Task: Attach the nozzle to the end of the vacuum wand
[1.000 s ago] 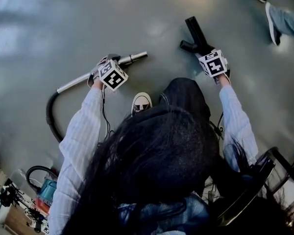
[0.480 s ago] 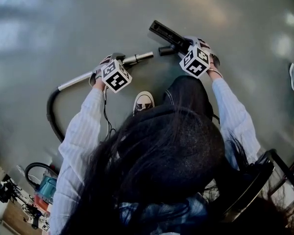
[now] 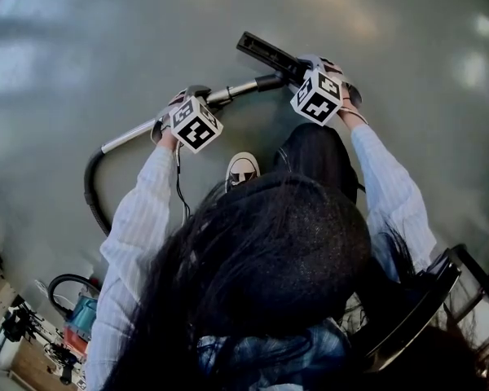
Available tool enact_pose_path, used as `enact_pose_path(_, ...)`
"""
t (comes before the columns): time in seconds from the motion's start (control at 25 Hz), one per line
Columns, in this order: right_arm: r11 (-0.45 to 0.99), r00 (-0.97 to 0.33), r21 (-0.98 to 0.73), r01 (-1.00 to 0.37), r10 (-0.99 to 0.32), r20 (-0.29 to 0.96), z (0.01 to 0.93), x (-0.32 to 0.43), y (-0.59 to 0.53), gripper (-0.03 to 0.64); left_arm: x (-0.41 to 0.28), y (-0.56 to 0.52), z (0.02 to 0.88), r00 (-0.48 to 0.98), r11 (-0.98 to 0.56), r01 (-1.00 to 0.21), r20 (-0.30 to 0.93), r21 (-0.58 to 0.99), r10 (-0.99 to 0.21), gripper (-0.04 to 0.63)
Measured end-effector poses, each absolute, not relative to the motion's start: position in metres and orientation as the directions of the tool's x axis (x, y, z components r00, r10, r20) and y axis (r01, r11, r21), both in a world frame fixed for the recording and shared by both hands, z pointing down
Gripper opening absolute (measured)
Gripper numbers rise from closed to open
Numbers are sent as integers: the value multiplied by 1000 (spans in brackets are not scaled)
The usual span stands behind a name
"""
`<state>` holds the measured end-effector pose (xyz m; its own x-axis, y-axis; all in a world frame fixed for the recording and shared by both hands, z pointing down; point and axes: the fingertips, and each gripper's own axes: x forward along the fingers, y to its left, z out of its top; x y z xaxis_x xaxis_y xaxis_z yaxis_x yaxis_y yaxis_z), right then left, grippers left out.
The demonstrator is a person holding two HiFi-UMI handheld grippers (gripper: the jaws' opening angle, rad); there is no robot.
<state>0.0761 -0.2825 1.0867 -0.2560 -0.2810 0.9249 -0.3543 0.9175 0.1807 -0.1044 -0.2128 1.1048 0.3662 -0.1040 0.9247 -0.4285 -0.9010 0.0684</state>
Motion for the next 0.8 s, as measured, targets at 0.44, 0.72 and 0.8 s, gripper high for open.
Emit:
enact_pose_path(0.44, 945, -222, 238, -223, -287, 932, 1084, 57, -291, 261, -107, -212, 1112, 364, -902, -427, 925, 63, -108, 225)
enact_pose_path(0.72, 952, -139, 119, -283, -163, 977, 1067, 49, -287, 259, -115, -215, 1100, 351, -899, -433, 931, 73, -94, 225)
enact_pose_path(0.8, 951, -119, 146, -274, -184, 976, 1063, 47, -287, 259, -115, -215, 1099, 348, -900, -430, 933, 74, -90, 225)
